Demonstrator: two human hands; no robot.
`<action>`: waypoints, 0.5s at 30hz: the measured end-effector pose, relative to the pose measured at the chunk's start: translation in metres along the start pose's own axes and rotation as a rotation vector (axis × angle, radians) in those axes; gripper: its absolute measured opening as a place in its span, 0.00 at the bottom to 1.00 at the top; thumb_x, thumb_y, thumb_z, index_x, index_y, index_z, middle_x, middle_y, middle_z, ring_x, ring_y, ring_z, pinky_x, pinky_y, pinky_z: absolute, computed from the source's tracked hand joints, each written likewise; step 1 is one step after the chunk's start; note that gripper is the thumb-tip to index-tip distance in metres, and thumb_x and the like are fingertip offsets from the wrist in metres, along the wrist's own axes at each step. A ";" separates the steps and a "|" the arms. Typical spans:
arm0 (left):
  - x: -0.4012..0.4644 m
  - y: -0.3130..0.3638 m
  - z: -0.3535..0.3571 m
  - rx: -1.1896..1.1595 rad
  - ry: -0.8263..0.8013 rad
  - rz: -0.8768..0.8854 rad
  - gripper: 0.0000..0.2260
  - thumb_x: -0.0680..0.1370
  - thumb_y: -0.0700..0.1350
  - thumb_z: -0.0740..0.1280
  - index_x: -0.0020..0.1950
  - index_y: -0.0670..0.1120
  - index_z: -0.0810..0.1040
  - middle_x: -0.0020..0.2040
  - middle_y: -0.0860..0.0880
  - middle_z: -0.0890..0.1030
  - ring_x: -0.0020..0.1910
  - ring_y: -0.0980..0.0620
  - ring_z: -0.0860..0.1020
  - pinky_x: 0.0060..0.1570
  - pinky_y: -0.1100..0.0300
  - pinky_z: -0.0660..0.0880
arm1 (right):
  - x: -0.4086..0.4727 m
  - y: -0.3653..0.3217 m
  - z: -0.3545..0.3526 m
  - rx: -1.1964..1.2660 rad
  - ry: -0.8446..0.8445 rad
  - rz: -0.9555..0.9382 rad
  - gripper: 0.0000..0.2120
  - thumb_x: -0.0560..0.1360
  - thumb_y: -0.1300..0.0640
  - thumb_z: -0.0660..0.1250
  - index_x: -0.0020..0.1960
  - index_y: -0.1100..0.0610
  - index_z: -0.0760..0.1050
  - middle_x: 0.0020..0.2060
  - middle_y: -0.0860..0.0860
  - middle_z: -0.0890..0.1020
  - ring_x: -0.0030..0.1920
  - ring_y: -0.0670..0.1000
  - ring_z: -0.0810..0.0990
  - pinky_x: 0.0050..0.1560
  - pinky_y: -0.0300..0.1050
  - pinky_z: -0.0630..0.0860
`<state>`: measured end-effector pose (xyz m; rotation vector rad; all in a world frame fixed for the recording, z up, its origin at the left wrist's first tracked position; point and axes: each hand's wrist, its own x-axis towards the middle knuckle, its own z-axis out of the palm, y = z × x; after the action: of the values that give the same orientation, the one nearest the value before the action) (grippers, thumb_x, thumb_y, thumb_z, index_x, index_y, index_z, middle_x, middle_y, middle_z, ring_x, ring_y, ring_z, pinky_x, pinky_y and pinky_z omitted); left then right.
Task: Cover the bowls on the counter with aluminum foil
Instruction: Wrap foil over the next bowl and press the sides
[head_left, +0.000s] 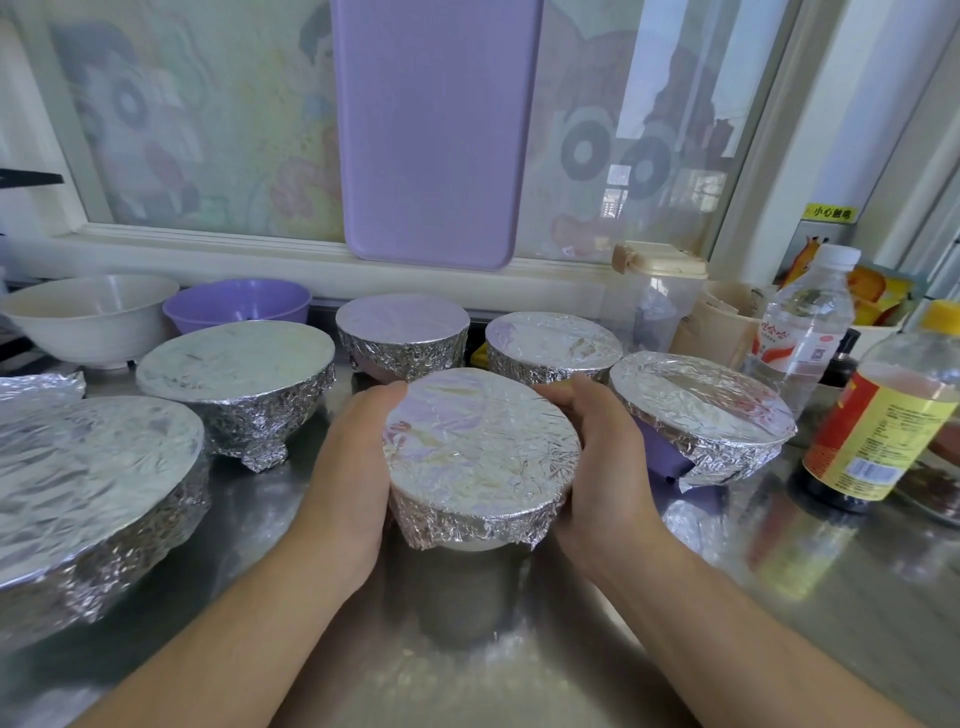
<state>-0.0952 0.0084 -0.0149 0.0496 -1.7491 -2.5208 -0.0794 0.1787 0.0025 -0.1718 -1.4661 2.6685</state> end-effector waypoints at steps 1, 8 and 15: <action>0.000 0.000 0.000 0.010 -0.001 0.008 0.17 0.83 0.48 0.62 0.63 0.41 0.84 0.58 0.41 0.87 0.59 0.41 0.85 0.70 0.36 0.73 | 0.001 0.002 -0.001 0.019 0.000 -0.009 0.15 0.83 0.51 0.62 0.54 0.61 0.80 0.50 0.61 0.82 0.53 0.65 0.84 0.62 0.58 0.76; -0.005 0.003 0.000 0.025 0.003 0.018 0.17 0.83 0.49 0.61 0.62 0.42 0.85 0.57 0.42 0.87 0.58 0.42 0.85 0.70 0.37 0.73 | -0.001 0.003 0.002 -0.015 -0.031 -0.053 0.16 0.78 0.50 0.67 0.57 0.61 0.80 0.50 0.60 0.82 0.52 0.58 0.83 0.59 0.53 0.76; -0.004 0.007 -0.003 0.007 0.014 -0.020 0.18 0.82 0.53 0.64 0.63 0.43 0.85 0.57 0.43 0.87 0.58 0.42 0.85 0.72 0.37 0.72 | 0.015 0.015 -0.001 -0.279 0.230 -0.143 0.14 0.70 0.43 0.68 0.42 0.53 0.81 0.53 0.60 0.81 0.59 0.65 0.80 0.67 0.63 0.75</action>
<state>-0.0905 0.0034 -0.0100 0.0858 -1.7613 -2.5218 -0.0950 0.1737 -0.0119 -0.3649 -1.6950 2.2395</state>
